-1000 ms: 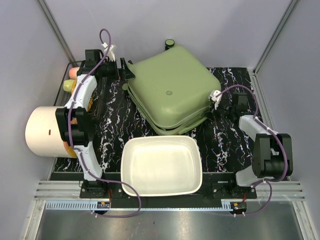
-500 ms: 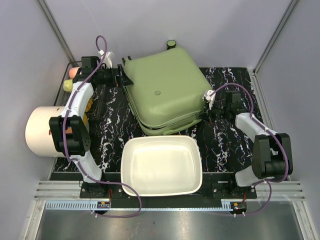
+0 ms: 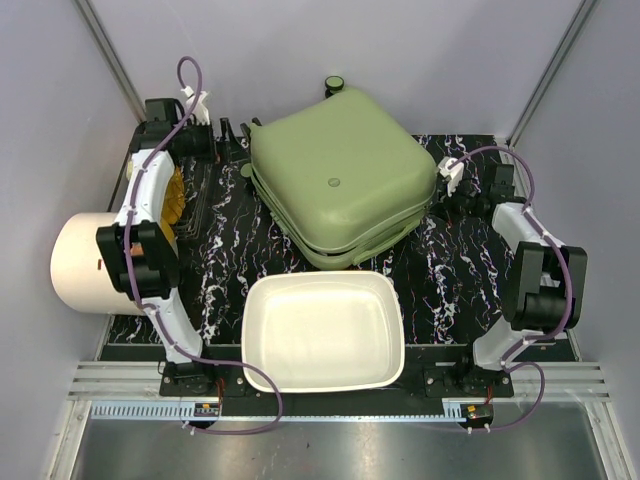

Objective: Open, take out, and arrange the luggage

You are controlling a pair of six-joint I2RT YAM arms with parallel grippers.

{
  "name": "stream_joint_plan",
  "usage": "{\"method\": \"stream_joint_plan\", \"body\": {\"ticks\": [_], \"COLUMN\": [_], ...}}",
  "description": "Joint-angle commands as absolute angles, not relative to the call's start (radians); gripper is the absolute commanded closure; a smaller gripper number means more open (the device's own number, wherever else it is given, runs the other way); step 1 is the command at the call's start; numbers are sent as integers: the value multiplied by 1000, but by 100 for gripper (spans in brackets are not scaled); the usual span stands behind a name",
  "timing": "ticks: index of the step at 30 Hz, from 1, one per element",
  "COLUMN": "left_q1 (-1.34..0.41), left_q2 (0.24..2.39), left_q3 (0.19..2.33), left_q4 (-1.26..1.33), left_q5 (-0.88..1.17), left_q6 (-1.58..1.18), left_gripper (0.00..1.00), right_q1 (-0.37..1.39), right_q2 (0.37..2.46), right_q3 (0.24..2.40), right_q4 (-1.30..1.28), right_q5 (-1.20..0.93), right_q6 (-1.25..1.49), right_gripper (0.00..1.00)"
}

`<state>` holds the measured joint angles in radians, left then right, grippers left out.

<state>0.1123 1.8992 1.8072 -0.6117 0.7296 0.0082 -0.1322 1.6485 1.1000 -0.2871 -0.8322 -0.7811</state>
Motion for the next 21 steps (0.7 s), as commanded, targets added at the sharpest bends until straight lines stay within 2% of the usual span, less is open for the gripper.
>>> {"method": "stream_joint_plan", "body": {"ticks": [1,4,10,15,21], "left_q1": [5,-185,-558,-809,-929], "left_q2": [1812,1715,1629,1733,1917], "left_q3": [1913,1864,1695,1696,1741], "left_q4": [-725,-772,-652,-540,-477], "left_q5": [788,724,542,394,250], "left_q6": [248,377,380,331,282], "left_gripper": [5,6,21,38,44], "right_q1": [-150,-147,-146,-141,-141], "right_q2": [1658,1663,1687,1680,1672], "right_q3": [1163,1158,1189,1187,1178], "right_q4": [-207,-195,-158,-138,-129], "right_q5": [-854,-877,-876,-865,-857], "right_q6": [-816,-798,-660,-594,-551], "right_gripper": [100,100,100,100,100]}}
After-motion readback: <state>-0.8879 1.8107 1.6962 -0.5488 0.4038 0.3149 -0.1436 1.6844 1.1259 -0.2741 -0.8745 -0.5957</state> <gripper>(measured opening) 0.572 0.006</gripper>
